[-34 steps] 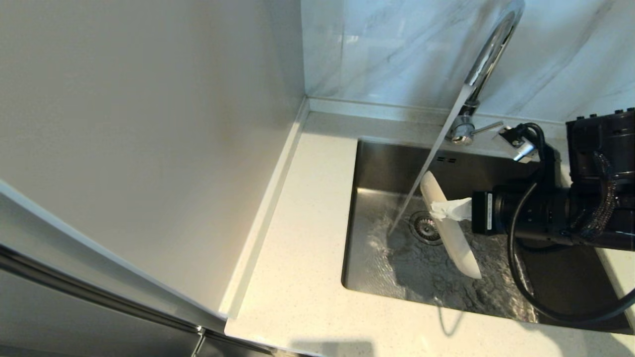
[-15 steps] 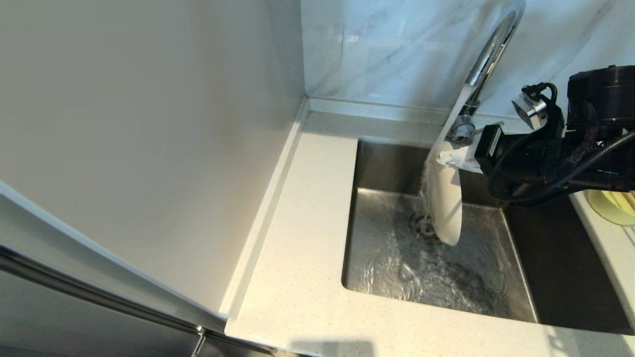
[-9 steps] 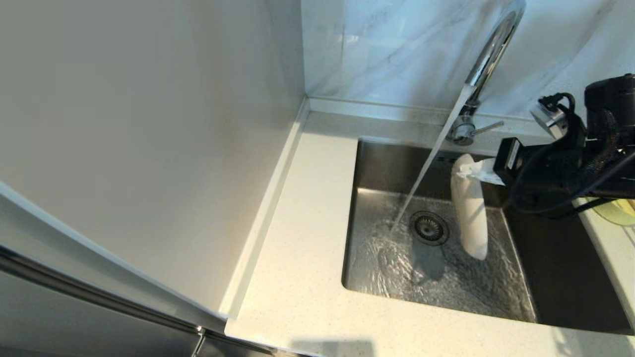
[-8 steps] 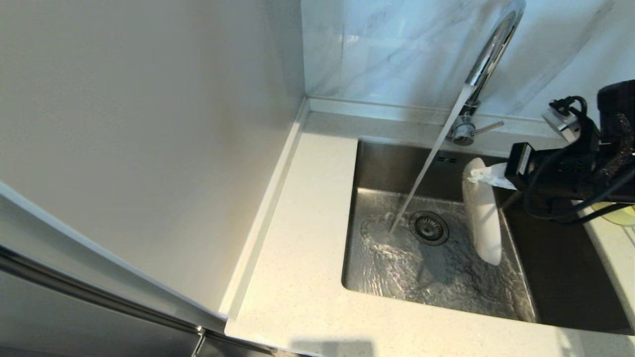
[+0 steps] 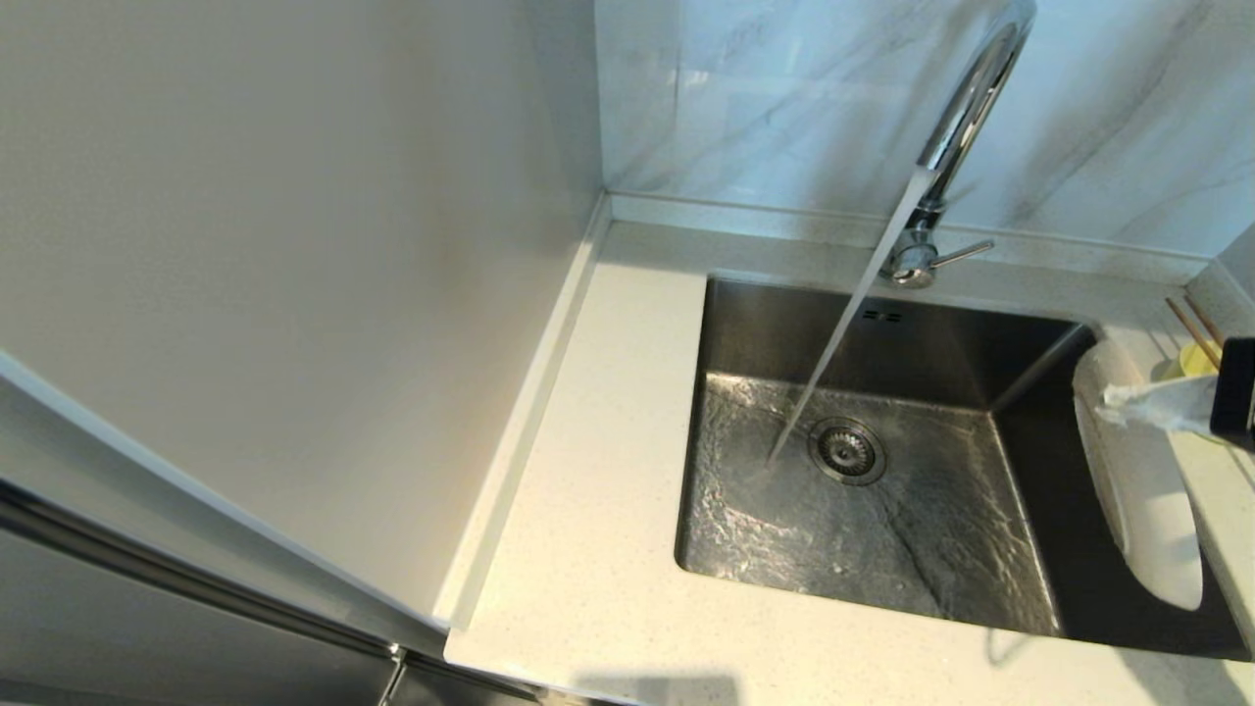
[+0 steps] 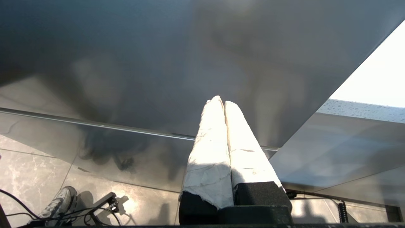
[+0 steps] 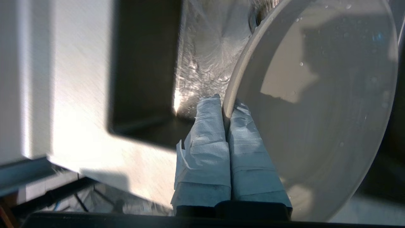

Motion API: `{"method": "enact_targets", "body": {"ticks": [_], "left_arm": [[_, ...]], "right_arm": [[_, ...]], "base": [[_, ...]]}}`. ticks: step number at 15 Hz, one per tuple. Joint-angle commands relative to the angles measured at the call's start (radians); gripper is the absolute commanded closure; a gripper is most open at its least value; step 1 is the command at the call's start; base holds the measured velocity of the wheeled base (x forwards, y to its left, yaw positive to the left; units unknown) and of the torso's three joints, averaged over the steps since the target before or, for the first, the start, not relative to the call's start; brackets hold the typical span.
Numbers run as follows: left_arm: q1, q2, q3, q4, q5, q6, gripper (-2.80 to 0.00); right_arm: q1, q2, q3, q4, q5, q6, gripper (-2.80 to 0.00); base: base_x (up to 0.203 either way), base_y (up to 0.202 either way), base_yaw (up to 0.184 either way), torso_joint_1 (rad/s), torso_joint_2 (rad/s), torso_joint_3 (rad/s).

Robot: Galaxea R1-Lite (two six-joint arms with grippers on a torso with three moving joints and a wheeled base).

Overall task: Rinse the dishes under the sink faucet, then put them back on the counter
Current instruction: Place the plate on the table

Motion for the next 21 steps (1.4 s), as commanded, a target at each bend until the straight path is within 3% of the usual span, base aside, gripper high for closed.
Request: {"method": "enact_targets", "body": {"ticks": [1,3,4,8,9,10,11,13,16,18,19,21], "left_arm": [[0.0,0.0,0.0,0.0,-0.001,0.0,0.0],[0.0,0.0,0.0,0.0,0.001,0.0,0.0],[0.0,0.0,0.0,0.0,0.0,0.0,0.0],[0.0,0.0,0.0,0.0,-0.001,0.0,0.0],[0.0,0.0,0.0,0.0,0.0,0.0,0.0],[0.0,0.0,0.0,0.0,0.0,0.0,0.0],[0.0,0.0,0.0,0.0,0.001,0.0,0.0],[0.0,0.0,0.0,0.0,0.001,0.0,0.0],[0.0,0.0,0.0,0.0,-0.001,0.0,0.0],[0.0,0.0,0.0,0.0,0.001,0.0,0.0],[0.0,0.0,0.0,0.0,0.001,0.0,0.0],[0.0,0.0,0.0,0.0,0.0,0.0,0.0]], "right_arm": [[0.0,-0.041,0.151,-0.027,0.001,-0.003,0.0],[-0.002,-0.055,0.242,-0.05,-0.011,-0.002,0.0],[-0.003,-0.066,0.228,-0.028,-0.019,-0.001,0.0],[-0.004,-0.131,-0.077,0.141,-0.063,-0.026,0.0],[-0.004,-0.144,-0.093,0.164,-0.101,-0.035,0.0],[-0.005,-0.161,-0.084,0.195,-0.202,-0.052,0.0],[-0.005,-0.169,-0.112,0.23,-0.35,-0.092,0.0],[-0.005,-0.2,-0.154,0.309,-0.593,-0.313,0.0],[-0.014,-0.325,-0.112,0.34,-0.702,-0.551,0.0],[-0.027,-0.41,-0.055,0.337,-0.821,-0.719,0.0],[-0.034,-0.425,-0.023,0.337,-0.86,-0.748,0.0],[-0.06,-0.437,0.046,0.342,-0.864,-0.754,0.0]], "base": [[0.0,0.0,0.0,0.0,0.0,0.0],[0.0,0.0,0.0,0.0,0.0,0.0],[0.0,0.0,0.0,0.0,0.0,0.0],[0.0,0.0,0.0,0.0,0.0,0.0],[0.0,0.0,0.0,0.0,0.0,0.0],[0.0,0.0,0.0,0.0,0.0,0.0],[0.0,0.0,0.0,0.0,0.0,0.0],[0.0,0.0,0.0,0.0,0.0,0.0],[0.0,0.0,0.0,0.0,0.0,0.0],[0.0,0.0,0.0,0.0,0.0,0.0],[0.0,0.0,0.0,0.0,0.0,0.0],[0.0,0.0,0.0,0.0,0.0,0.0]]}}
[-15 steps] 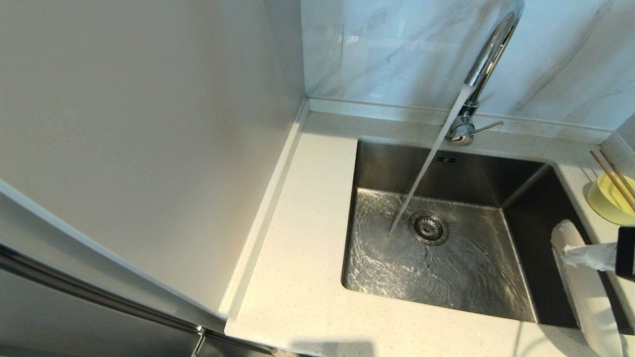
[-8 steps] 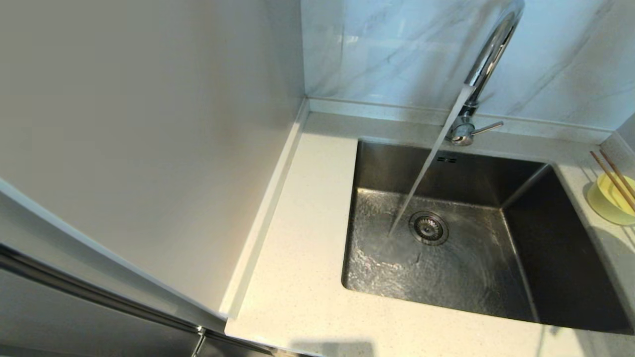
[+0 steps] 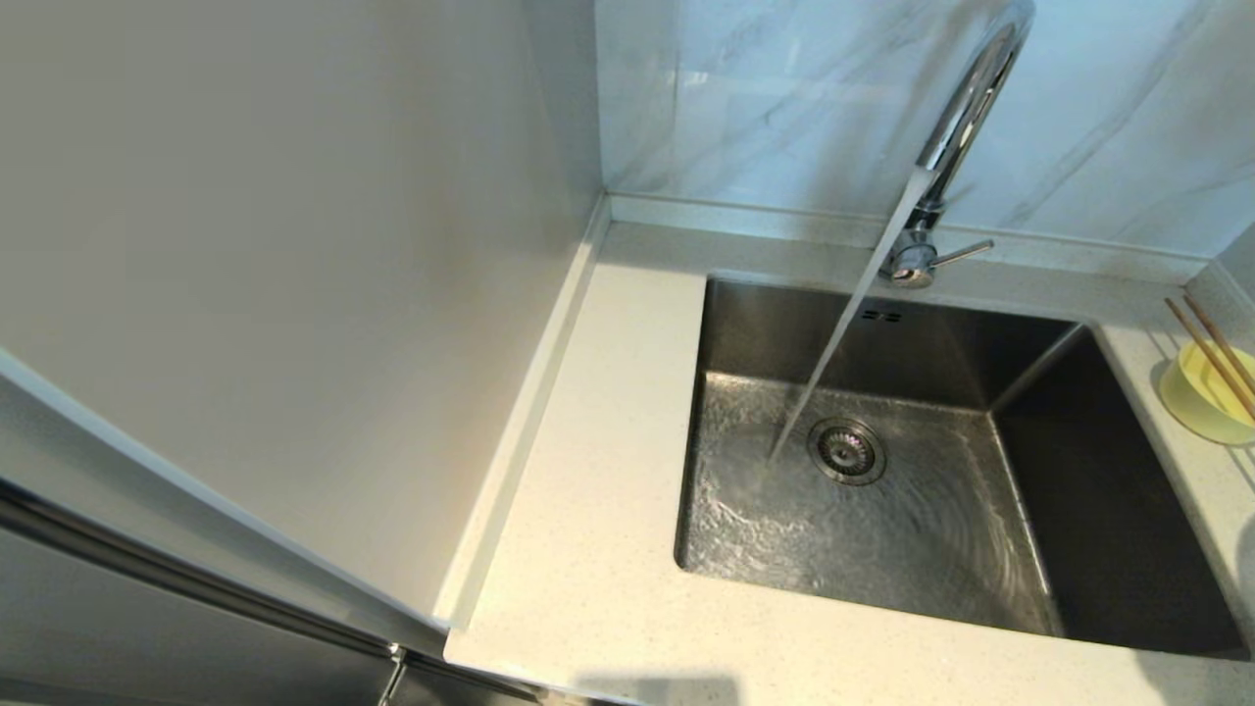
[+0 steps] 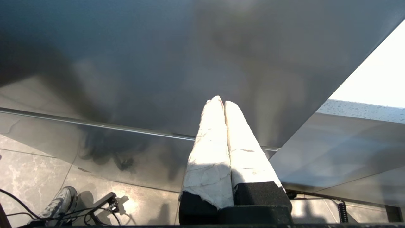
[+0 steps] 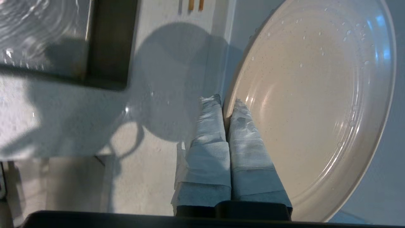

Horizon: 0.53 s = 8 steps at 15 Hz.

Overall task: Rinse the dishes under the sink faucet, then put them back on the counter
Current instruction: Place the plate on the table

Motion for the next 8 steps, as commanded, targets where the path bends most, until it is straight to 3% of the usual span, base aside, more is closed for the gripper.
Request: {"method": "enact_targets", "body": {"ticks": [1,2,5,7,8], "left_arm": [[0.0,0.0,0.0,0.0,0.001,0.0,0.0],[0.0,0.0,0.0,0.0,-0.001,0.0,0.0],[0.0,0.0,0.0,0.0,0.001,0.0,0.0],[0.0,0.0,0.0,0.0,0.0,0.0,0.0],[0.0,0.0,0.0,0.0,0.0,0.0,0.0]], "right_arm": [[-0.012,-0.042,0.07,0.005,0.0,-0.004,0.0],[-0.014,-0.053,0.114,0.004,0.021,-0.003,0.0],[-0.015,-0.081,0.234,0.003,0.183,0.006,0.0],[-0.016,-0.028,0.283,-0.017,0.214,0.027,0.0],[-0.016,0.009,0.307,-0.044,0.216,0.082,0.0]], "base": [[0.0,0.0,0.0,0.0,0.0,0.0],[0.0,0.0,0.0,0.0,0.0,0.0],[0.0,0.0,0.0,0.0,0.0,0.0],[0.0,0.0,0.0,0.0,0.0,0.0],[0.0,0.0,0.0,0.0,0.0,0.0]]}}
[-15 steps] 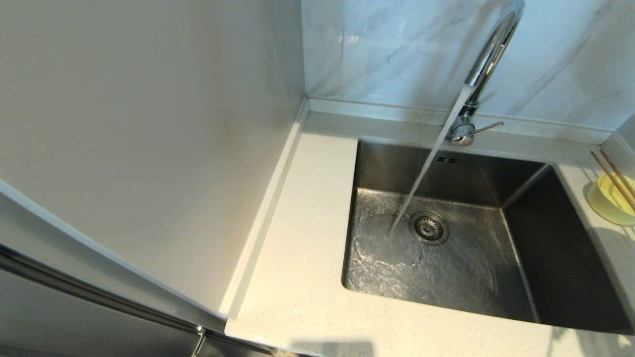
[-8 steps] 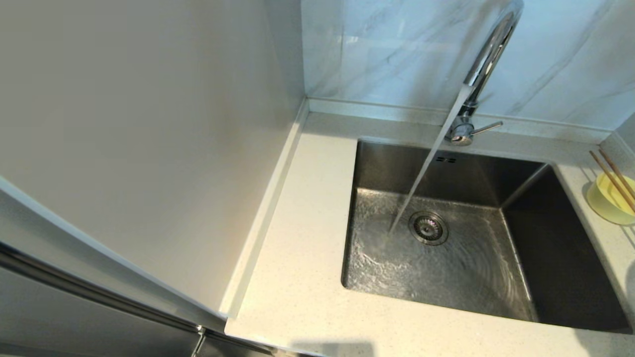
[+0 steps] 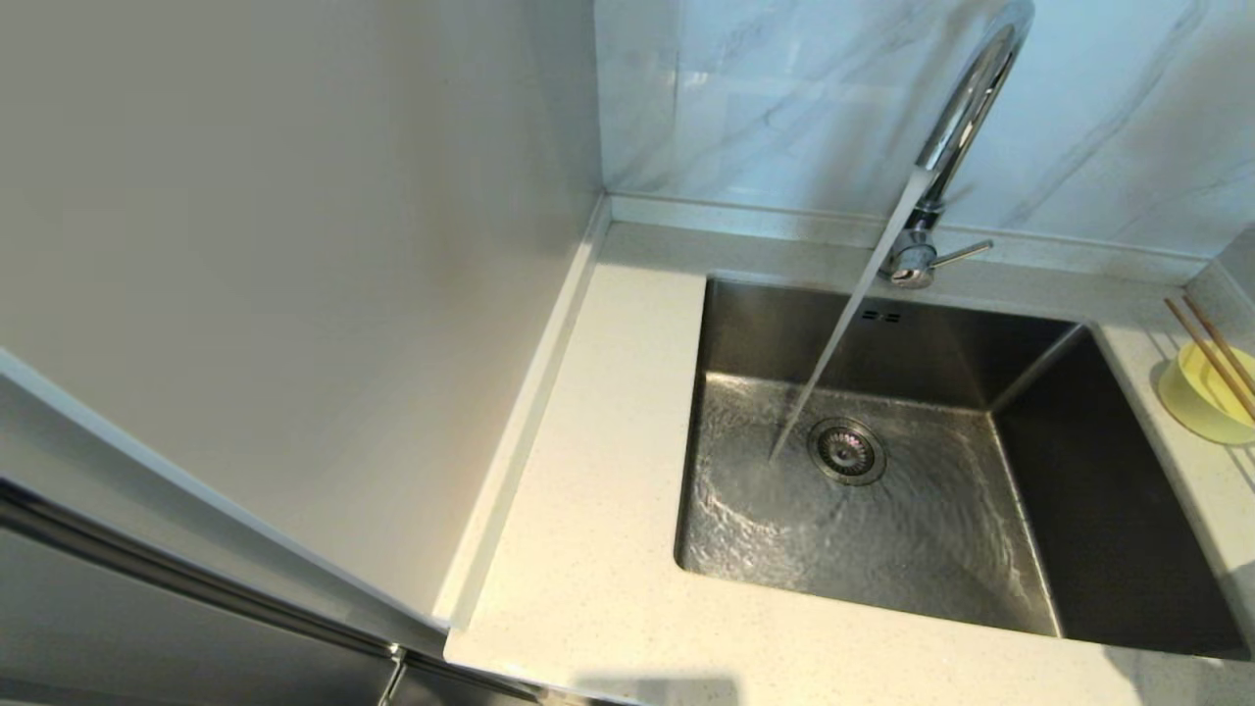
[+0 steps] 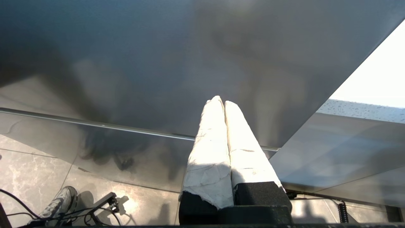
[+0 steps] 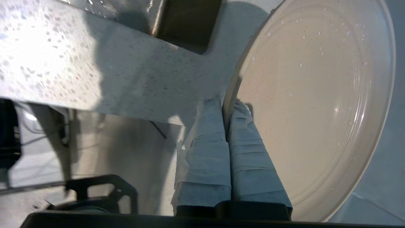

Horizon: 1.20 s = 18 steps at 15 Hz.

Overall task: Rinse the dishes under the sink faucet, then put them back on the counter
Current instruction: Place the plate on the table

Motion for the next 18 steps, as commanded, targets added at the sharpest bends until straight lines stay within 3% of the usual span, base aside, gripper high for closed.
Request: {"method": "enact_targets", "body": {"ticks": [1,7,18], "left_arm": [[0.0,0.0,0.0,0.0,0.001,0.0,0.0],[0.0,0.0,0.0,0.0,0.001,0.0,0.0],[0.0,0.0,0.0,0.0,0.001,0.0,0.0]], "right_arm": [[0.0,0.067,0.031,-0.015,0.001,0.046,0.0],[-0.001,0.157,0.051,-0.025,0.007,0.143,0.0],[-0.01,0.249,0.021,-0.066,-0.001,0.214,0.0]], "base": [[0.0,0.0,0.0,0.0,0.0,0.0],[0.0,0.0,0.0,0.0,0.0,0.0],[0.0,0.0,0.0,0.0,0.0,0.0]]}}
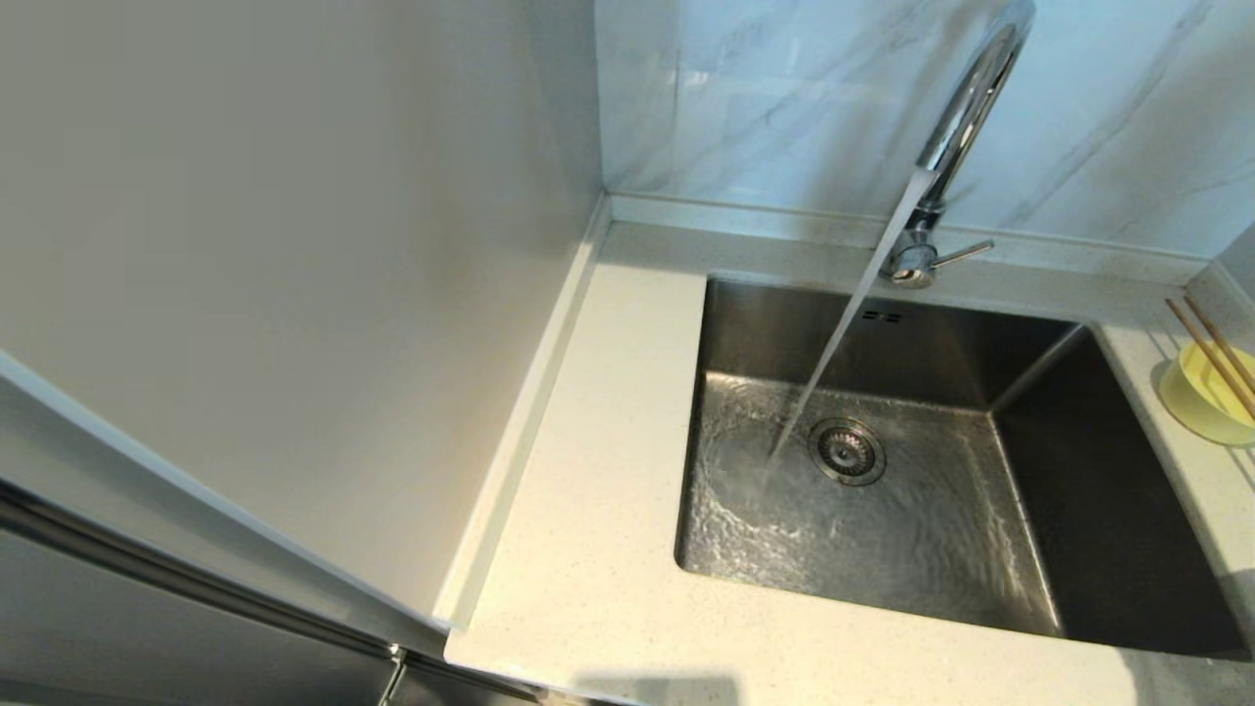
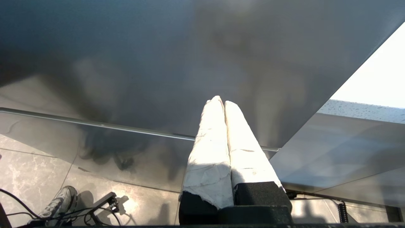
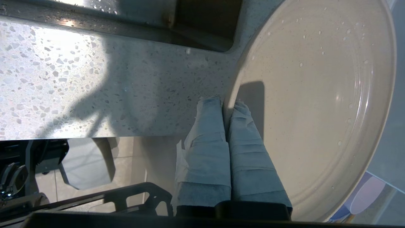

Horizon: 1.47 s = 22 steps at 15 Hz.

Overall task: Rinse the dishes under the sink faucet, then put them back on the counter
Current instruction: Place the plate on the table

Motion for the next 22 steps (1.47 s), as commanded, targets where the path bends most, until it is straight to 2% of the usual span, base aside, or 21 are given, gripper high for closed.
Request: {"method": "enact_targets", "body": {"ticks": [1,7,10,14,18,22], "left_arm": [[0.0,0.0,0.0,0.0,-0.001,0.0,0.0],[0.0,0.0,0.0,0.0,-0.001,0.0,0.0],[0.0,0.0,0.0,0.0,0.0,0.0,0.0],[0.0,0.0,0.0,0.0,0.0,0.0,0.0],[0.0,0.0,0.0,0.0,-0.001,0.0,0.0],[0.0,0.0,0.0,0.0,0.0,0.0,0.0]], "right_arm": [[-0.005,0.016,-0.001,0.003,-0.002,-0.001,0.0],[-0.006,0.055,-0.007,0.001,0.0,0.004,0.0],[-0.011,0.102,-0.007,-0.087,0.003,0.024,0.0],[-0.02,0.157,-0.009,-0.125,0.006,0.026,0.0],[-0.019,0.16,0.013,-0.151,0.056,0.029,0.0],[-0.022,0.247,0.043,-0.287,0.068,0.054,0.0]], "base": [[0.0,0.0,0.0,0.0,0.0,0.0],[0.0,0.0,0.0,0.0,0.0,0.0],[0.0,0.0,0.0,0.0,0.0,0.0],[0.0,0.0,0.0,0.0,0.0,0.0],[0.0,0.0,0.0,0.0,0.0,0.0],[0.0,0.0,0.0,0.0,0.0,0.0]]}}
